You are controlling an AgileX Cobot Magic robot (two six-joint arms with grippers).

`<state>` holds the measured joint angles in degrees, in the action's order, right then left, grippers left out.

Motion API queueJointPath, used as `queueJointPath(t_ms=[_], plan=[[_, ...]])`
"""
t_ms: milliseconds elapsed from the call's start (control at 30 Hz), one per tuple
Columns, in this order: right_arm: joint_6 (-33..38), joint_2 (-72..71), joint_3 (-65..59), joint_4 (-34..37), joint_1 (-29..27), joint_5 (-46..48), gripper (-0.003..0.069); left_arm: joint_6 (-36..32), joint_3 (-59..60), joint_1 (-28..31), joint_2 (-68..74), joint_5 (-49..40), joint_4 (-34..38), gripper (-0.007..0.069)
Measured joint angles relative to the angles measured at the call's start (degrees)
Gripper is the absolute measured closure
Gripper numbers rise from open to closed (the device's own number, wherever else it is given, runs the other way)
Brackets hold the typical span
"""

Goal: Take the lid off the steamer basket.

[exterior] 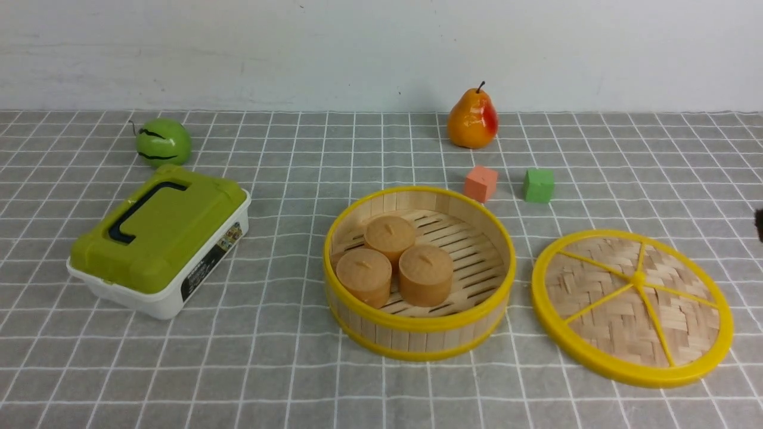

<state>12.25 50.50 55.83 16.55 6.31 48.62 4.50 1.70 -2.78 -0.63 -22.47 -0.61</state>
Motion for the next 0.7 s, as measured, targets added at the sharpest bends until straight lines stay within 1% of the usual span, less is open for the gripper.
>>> queueJointPath(t_ms=[33,200,700], plan=[[0.06,-4.21,-3.07,-0.03,0.0,-1.05,0.0677,0.0,0.0,0.0,0.0,0.0,0.0,0.0386],[0.06,-10.05,-7.69,-0.03,0.0,-2.51,0.0681,0.0,0.0,0.0,0.0,0.0,0.0,0.0386],[0.06,-10.14,-8.78,0.4,0.0,-1.4,0.0676,0.0,0.0,0.0,0.0,0.0,0.0,0.0386]])
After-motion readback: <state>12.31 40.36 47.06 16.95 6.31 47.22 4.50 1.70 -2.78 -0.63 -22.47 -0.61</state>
